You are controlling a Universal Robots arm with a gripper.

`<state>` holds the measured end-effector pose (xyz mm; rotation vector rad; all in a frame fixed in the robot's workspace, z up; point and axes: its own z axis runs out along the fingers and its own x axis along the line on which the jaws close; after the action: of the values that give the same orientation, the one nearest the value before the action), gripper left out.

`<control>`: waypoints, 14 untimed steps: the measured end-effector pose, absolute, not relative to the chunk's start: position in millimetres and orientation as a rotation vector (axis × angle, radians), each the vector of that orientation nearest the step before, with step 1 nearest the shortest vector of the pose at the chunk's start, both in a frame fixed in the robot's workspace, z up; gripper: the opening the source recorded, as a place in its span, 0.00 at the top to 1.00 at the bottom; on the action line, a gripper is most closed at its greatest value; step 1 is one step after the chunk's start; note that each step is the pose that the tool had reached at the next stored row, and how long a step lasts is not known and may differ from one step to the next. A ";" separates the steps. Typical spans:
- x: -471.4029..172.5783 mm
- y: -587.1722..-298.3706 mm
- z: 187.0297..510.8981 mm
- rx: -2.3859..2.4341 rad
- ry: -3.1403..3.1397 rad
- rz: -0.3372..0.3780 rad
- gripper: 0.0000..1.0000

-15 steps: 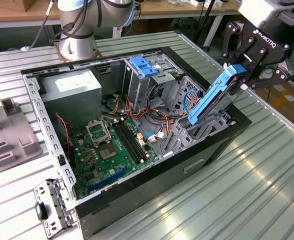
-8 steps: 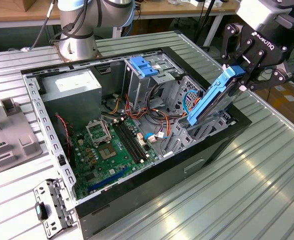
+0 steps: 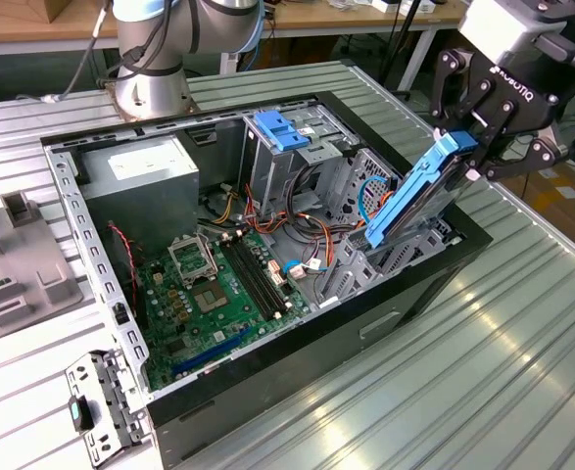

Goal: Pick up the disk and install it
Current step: 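Insert the disk into the insertion slot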

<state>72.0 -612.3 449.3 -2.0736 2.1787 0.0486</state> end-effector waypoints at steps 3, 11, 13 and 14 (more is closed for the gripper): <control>72.0 -612.2 448.0 -2.074 2.179 0.049 0.64; 72.0 -612.2 443.3 -2.073 2.179 0.049 0.64; 72.0 -612.2 441.8 -2.073 2.179 0.049 0.64; 72.0 -612.2 440.8 -2.073 2.178 0.050 0.64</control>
<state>72.0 -612.2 440.8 -2.0731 2.1783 0.0497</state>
